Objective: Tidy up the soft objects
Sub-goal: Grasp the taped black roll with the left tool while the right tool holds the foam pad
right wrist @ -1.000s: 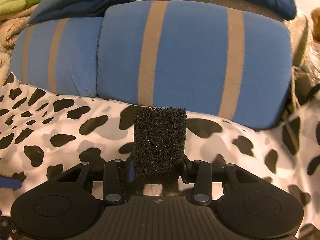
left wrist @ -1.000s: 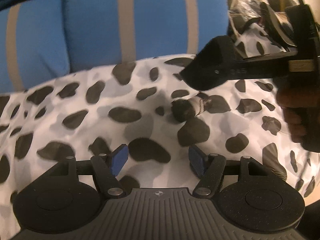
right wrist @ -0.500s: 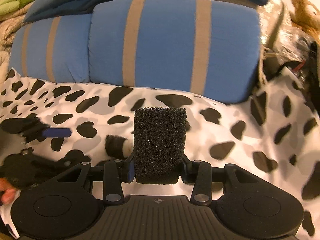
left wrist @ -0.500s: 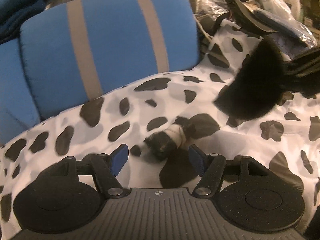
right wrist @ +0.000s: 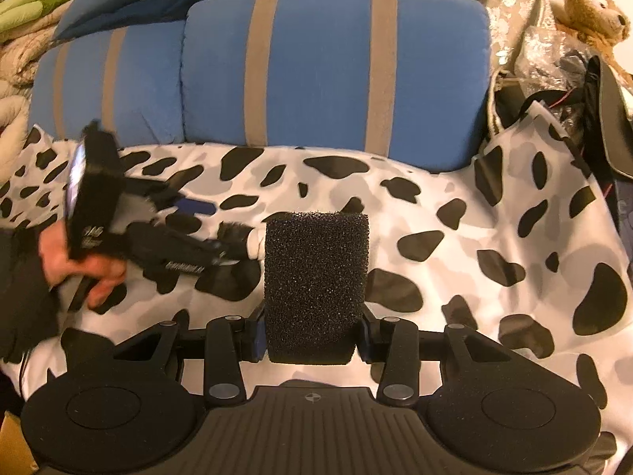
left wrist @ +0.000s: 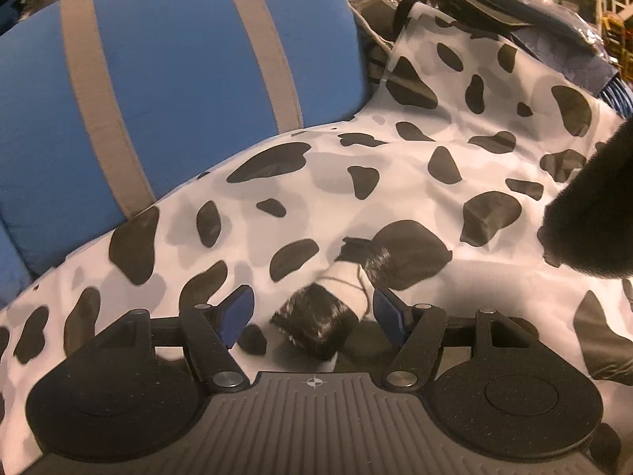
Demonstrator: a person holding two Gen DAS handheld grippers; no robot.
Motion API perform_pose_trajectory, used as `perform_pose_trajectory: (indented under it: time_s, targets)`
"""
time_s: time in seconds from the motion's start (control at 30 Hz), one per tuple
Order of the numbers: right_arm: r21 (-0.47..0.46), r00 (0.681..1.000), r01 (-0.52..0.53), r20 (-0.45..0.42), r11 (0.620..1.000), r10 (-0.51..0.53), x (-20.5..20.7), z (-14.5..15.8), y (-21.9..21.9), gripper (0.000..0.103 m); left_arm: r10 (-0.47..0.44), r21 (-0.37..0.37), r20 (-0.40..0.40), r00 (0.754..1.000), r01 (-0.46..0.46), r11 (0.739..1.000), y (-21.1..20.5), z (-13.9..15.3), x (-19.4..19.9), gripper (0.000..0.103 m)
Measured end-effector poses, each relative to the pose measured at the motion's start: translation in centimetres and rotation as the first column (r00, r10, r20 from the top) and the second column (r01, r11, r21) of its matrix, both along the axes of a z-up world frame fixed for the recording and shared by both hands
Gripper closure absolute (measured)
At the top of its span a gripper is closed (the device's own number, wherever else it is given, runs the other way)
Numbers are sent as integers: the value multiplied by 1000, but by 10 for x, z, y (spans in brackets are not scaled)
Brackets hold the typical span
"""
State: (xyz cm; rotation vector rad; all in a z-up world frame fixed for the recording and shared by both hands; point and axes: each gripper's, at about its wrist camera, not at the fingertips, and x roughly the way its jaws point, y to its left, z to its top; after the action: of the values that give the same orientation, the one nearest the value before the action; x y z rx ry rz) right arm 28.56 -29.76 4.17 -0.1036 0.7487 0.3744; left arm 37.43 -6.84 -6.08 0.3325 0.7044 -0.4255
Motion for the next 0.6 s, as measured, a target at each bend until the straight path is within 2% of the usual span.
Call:
perform_pose_trajectory:
  time_s: [0.2, 0.37, 0.53, 0.6]
  targets:
    - [12, 1000, -1, -19, 1000, 1, 2, -2, 0, 58, -46, -5, -33, 998, 46, 999, -2, -14, 18, 37]
    - [15, 999, 2, -40, 1000, -1, 4, -5, -1, 58, -77, -13, -24, 997, 77, 997, -8, -21, 24, 37]
    - [18, 999, 3, -53, 1000, -2, 5, -7, -1, 58, -103, -16, -78, 992, 102, 995, -17, -35, 29, 37]
    - [13, 998, 6, -55, 1000, -5, 6, -8, 0, 58, -97, -27, -75, 992, 95, 995, -15, -36, 27, 42]
